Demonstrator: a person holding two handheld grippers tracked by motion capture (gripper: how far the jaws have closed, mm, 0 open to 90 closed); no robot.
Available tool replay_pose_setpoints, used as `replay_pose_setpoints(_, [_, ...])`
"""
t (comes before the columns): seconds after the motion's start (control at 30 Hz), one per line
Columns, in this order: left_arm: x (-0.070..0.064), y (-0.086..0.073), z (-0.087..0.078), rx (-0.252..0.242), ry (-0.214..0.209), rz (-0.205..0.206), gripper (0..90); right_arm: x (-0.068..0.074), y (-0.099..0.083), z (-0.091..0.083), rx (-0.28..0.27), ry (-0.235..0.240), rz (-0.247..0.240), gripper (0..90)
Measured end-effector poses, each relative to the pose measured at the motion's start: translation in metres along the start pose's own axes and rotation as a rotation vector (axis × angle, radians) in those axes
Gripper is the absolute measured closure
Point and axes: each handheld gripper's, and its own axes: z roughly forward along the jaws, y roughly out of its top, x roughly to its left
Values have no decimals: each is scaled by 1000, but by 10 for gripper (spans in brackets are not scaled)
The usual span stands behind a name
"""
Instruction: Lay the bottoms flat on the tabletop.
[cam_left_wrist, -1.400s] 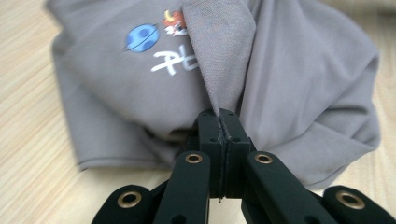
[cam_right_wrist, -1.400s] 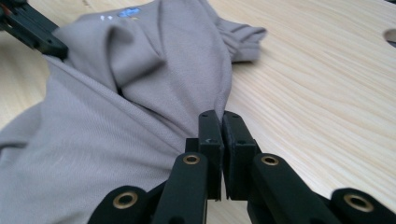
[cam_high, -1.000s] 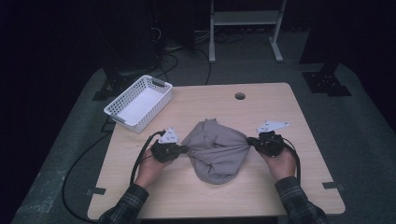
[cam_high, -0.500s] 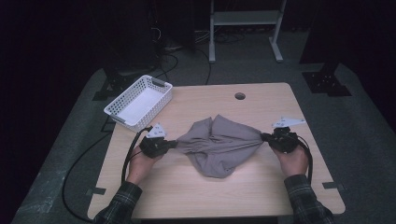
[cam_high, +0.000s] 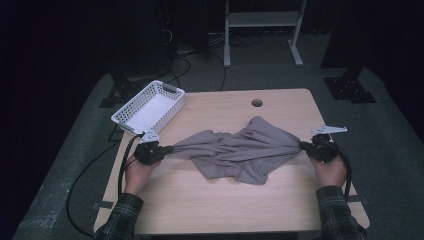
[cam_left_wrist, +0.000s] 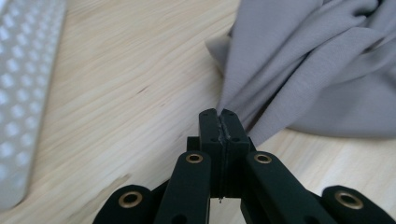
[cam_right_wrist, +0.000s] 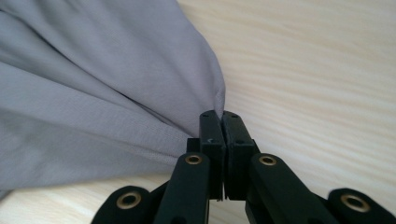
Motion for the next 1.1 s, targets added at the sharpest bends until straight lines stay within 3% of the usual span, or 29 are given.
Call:
replay_pose_setpoints(0.13, [1,-3,2,9,-12,-12,900,-4,-3,5,16,-6,16,881])
replay_pose_setpoints(0.27, [-2,-3,6,17,-14,4,897,-3,-3,7,19,-1,16,839])
replay_pose_setpoints(0.37, [-3,-4,6,0,6,4,738,0,-3,7,6,-7,14,611])
replay_pose_setpoints(0.5, [-4,-1,3,-34,11,-9,567,9,4,-3,-76,3,2,480])
replay_pose_setpoints(0.6, [-9,2,5,-52,2,6,514,24,10,-8,-131,62,-35,468])
replay_pose_setpoints(0.7, [-17,6,9,-61,-22,22,478,44,16,-4,-137,135,-108,462])
replay_pose_setpoints(0.93, [-38,19,27,-64,-57,74,434,87,30,19,-111,263,-232,452])
replay_pose_setpoints(1.1, [-44,28,45,-40,-64,95,425,104,42,46,-63,309,-275,475])
